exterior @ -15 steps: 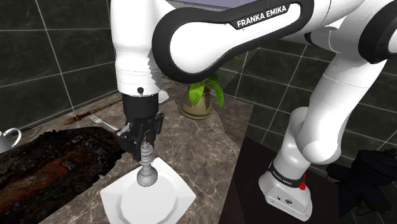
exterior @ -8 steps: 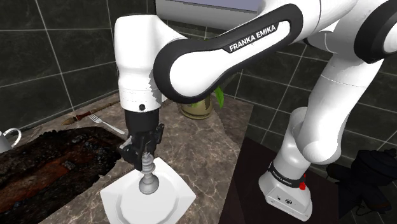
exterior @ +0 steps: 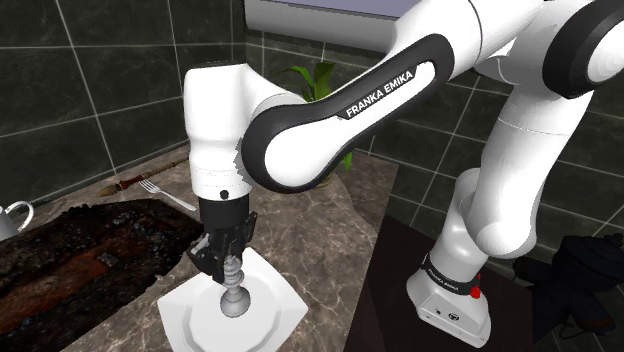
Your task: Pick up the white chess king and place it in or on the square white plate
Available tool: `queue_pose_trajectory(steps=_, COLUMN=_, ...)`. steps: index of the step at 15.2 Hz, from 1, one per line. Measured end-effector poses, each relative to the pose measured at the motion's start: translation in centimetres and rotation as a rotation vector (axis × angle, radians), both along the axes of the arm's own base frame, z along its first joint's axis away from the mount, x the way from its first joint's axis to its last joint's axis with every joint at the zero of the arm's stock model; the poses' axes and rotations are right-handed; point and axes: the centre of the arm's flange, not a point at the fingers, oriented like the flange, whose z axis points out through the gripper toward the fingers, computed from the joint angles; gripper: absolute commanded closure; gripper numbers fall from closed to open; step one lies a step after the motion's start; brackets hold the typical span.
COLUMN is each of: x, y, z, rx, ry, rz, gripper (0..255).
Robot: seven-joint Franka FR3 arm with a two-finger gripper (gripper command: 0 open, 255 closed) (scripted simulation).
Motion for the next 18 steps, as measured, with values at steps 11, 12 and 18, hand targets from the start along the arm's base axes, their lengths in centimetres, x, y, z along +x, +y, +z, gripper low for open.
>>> queue_pose_trajectory(steps=11, x=0.0, y=-0.1, z=-0.6, rx=0.000, ry=0.000, rz=0.000, gripper=0)
queue_pose_trajectory(steps=12, x=0.0, y=-0.1, z=-0.6, rx=0.000, ry=0.000, rz=0.000, gripper=0)
queue_pose_trajectory(steps=18, x=0.3, y=-0.2, z=3.3, rx=0.001, ry=-0.002, rz=0.000, gripper=0)
